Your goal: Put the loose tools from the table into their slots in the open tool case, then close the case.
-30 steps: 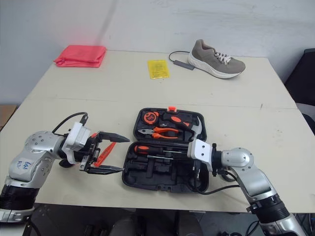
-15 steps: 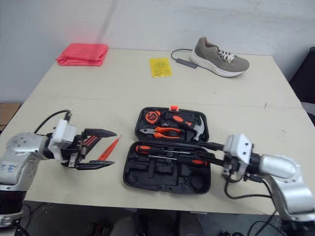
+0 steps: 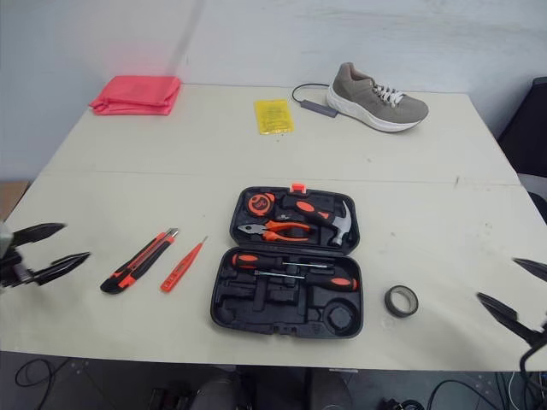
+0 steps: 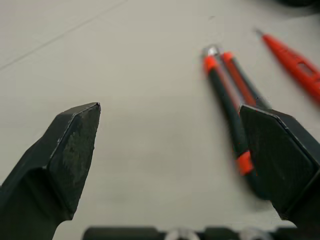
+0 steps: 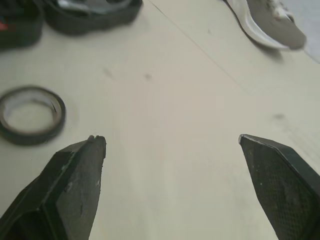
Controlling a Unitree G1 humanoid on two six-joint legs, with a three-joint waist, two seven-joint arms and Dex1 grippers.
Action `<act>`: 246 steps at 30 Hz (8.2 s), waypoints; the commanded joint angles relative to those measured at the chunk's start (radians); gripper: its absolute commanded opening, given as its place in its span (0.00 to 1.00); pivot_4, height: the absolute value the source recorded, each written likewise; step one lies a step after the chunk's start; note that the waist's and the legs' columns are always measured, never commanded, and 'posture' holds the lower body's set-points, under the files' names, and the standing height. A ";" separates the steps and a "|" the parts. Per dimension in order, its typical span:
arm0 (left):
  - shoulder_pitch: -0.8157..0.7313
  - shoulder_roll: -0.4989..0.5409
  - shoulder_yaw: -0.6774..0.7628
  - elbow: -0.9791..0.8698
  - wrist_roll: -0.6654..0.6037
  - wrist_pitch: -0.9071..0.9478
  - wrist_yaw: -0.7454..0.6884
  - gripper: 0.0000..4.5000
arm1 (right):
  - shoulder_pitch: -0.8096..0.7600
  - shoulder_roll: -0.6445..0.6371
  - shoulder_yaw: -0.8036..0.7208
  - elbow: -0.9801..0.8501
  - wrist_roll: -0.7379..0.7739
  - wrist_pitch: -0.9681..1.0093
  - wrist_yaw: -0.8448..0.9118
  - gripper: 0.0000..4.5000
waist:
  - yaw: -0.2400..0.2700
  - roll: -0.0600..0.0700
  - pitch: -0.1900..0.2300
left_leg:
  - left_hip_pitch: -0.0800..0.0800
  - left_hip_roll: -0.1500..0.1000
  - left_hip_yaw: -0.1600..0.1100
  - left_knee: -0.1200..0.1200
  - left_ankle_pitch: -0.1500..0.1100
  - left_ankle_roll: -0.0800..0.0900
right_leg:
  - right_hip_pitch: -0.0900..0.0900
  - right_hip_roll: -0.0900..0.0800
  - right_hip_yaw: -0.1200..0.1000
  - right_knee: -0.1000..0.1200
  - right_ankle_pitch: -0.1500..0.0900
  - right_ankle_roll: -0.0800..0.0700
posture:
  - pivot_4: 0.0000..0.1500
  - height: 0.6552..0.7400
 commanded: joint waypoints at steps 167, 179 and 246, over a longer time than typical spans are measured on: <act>-0.650 -0.265 -1.208 -1.026 0.401 0.915 -0.066 0.07 | -0.004 0.177 0.506 -0.815 0.173 0.166 -0.116 1.00 | 0.037 0.004 0.002 | 0.008 -0.001 -0.009 0.001 0.002 -0.001 | 0.017 0.010 0.005 -0.007 0.000 0.000 | 1.00 1.00; -0.632 -0.298 -1.192 -1.014 0.410 0.931 -0.044 0.07 | -0.017 0.184 0.526 -0.804 0.166 0.157 -0.114 1.00 | 0.039 0.004 0.002 | 0.008 -0.001 -0.009 0.003 0.001 -0.001 | 0.017 0.010 0.005 -0.006 0.000 0.000 | 1.00 1.00; -0.618 -0.263 -1.129 -1.048 0.413 0.814 -0.107 0.07 | -0.040 0.210 0.541 -0.771 0.157 0.153 -0.107 1.00 | 0.035 0.003 -0.003 | 0.012 -0.002 -0.016 0.002 0.003 -0.003 | 0.016 0.010 0.009 0.003 -0.003 -0.006 | 1.00 1.00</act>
